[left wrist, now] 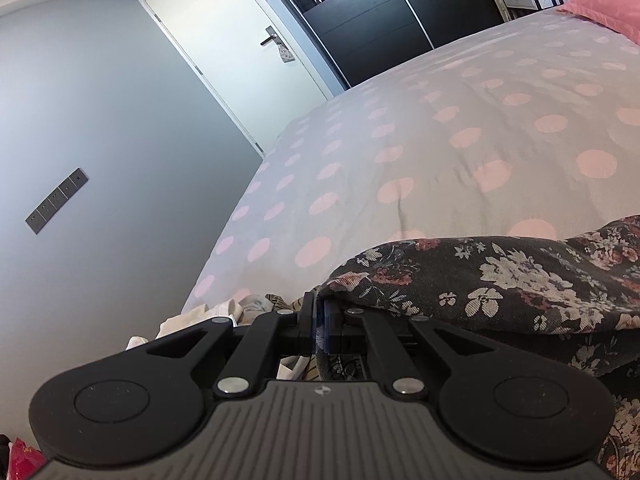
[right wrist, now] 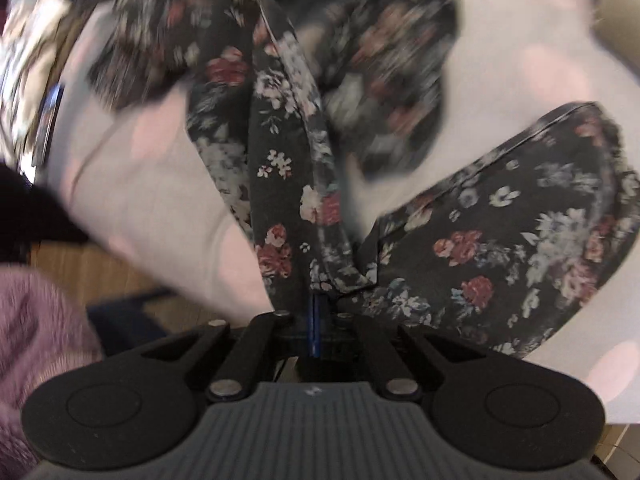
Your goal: Fold clothes
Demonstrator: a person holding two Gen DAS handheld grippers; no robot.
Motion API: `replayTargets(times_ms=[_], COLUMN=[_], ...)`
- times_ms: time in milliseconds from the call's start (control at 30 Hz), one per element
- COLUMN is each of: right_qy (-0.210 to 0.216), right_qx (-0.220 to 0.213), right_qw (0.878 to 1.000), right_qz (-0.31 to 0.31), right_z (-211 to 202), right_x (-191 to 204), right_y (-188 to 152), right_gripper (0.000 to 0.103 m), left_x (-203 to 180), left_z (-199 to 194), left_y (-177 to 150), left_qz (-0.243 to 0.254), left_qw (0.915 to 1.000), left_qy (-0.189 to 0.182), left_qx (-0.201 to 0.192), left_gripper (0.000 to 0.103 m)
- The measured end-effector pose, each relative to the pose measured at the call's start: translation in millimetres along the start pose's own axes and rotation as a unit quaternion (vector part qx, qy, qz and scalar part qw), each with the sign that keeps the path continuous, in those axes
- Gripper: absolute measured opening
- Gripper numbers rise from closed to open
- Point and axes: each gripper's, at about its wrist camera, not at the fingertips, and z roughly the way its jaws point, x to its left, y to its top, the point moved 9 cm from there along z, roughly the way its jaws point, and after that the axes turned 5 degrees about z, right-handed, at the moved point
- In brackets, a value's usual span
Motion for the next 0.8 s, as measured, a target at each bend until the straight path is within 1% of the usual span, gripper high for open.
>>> replayTargets(times_ms=[67,100,133,200,233,267,367,400,433,500,567,633,667,700,733,767,800], right_qy=[-0.010,-0.005,0.001,0.011,0.011,0.008,0.000,0.003,0.005,0.002,0.009,0.036,0.044,0.052,0.057,0.062,0.058], right_qx=[-0.003,-0.020,-0.036,-0.069,-0.088,-0.104,-0.131,-0.131,-0.130,-0.130,-0.128,-0.117,-0.111,-0.108,-0.112,-0.119,-0.129], right_qw=[1.000,1.000,0.999,0.997,0.996,0.994,0.987,0.984,0.981,0.973,0.962,0.951,0.948,0.944,0.942,0.942,0.941], right_qz=[-0.017,-0.007,0.003,0.023,0.031,0.041,0.096,0.122,0.145,0.191,0.239,0.283,0.296,0.307,0.311,0.309,0.307], right_z=[-1,-11,-21,-41,-49,-54,-55,-47,-32,-18,-5,10,15,20,21,20,17], right_x=[7,5,4,0,-1,-4,-22,-28,-32,-46,-57,-61,-61,-61,-60,-57,-55], right_y=[-1,6,12,25,34,45,68,75,83,87,89,88,85,83,82,85,88], right_gripper=[0.001,0.002,0.005,0.006,0.008,0.011,0.018,0.023,0.026,0.031,0.032,0.034,0.034,0.032,0.019,0.015,0.013], left_x=[0,0,0,0,0,0,0,0,0,-1,-1,-2,-2,-3,-2,-1,0], left_z=[0,-1,-1,0,1,2,1,1,1,1,2,3,3,3,3,2,1], left_y=[0,0,0,0,0,0,1,1,2,1,0,-1,0,0,1,2,2], left_qz=[-0.002,-0.003,-0.004,-0.004,-0.003,-0.003,-0.009,-0.011,-0.012,-0.013,-0.012,-0.011,-0.011,-0.012,-0.016,-0.020,-0.024], left_qw=[1.0000,1.0000,1.0000,1.0000,1.0000,1.0000,0.9999,0.9999,0.9999,0.9999,0.9999,0.9999,0.9999,0.9999,0.9999,0.9998,0.9997], left_qy=[-0.001,-0.001,-0.001,-0.001,-0.001,-0.001,-0.002,-0.002,-0.002,-0.002,-0.001,0.000,0.000,0.000,0.000,-0.001,-0.002], left_qx=[0.001,0.001,0.001,0.003,0.005,0.006,0.008,0.008,0.008,0.007,0.007,0.007,0.007,0.007,0.006,0.005,0.005], left_gripper=[0.002,0.002,0.002,0.002,0.002,0.002,0.002,0.002,0.002,0.002,0.002,0.002,0.002,0.002,0.002,0.002,0.002])
